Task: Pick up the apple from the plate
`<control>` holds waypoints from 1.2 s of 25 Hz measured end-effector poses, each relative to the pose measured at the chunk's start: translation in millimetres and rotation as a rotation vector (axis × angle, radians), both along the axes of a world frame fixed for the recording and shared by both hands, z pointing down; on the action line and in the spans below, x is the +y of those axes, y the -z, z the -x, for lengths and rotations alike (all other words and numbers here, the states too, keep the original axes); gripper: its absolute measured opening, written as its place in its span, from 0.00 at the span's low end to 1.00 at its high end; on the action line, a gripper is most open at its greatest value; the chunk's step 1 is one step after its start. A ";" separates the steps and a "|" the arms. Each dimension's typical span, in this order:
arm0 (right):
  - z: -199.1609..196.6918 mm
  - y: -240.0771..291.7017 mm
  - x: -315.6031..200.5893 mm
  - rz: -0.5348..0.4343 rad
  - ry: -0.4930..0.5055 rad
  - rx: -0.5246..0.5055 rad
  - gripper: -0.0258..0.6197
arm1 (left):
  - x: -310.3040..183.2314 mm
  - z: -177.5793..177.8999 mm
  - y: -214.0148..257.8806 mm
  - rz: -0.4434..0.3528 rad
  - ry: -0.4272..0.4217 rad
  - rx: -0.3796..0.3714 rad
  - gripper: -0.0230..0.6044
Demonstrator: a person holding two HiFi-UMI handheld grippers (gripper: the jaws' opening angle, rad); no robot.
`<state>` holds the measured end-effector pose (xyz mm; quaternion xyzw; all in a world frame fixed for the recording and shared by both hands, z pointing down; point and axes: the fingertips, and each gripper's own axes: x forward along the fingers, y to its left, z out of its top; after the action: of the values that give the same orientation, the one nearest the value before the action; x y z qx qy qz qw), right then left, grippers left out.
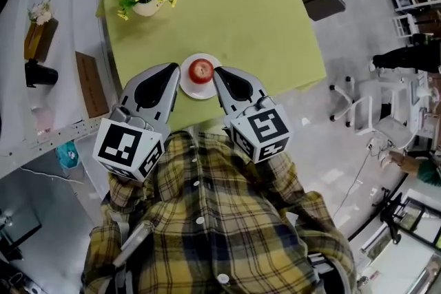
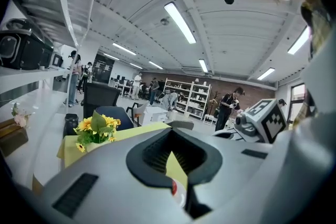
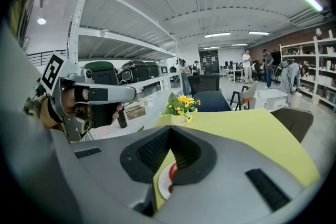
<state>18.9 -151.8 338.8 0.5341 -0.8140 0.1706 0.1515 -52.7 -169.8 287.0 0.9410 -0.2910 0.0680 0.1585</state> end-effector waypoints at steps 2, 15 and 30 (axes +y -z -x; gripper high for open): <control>0.4 -2.4 -1.3 0.009 -0.005 0.003 0.04 | -1.2 -2.2 -2.5 0.010 -0.012 0.001 0.03; -18.5 -8.8 -8.5 0.055 0.018 0.024 0.04 | -5.2 -31.3 -20.3 0.076 -0.019 0.013 0.03; -40.3 -14.1 -17.6 0.054 0.034 0.006 0.04 | -8.5 -54.5 -44.0 0.092 -0.007 -0.045 0.03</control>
<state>59.1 -169.3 352.9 0.5165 -0.8176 0.1882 0.1710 1.8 -178.3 331.0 0.9319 -0.2880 0.1030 0.1949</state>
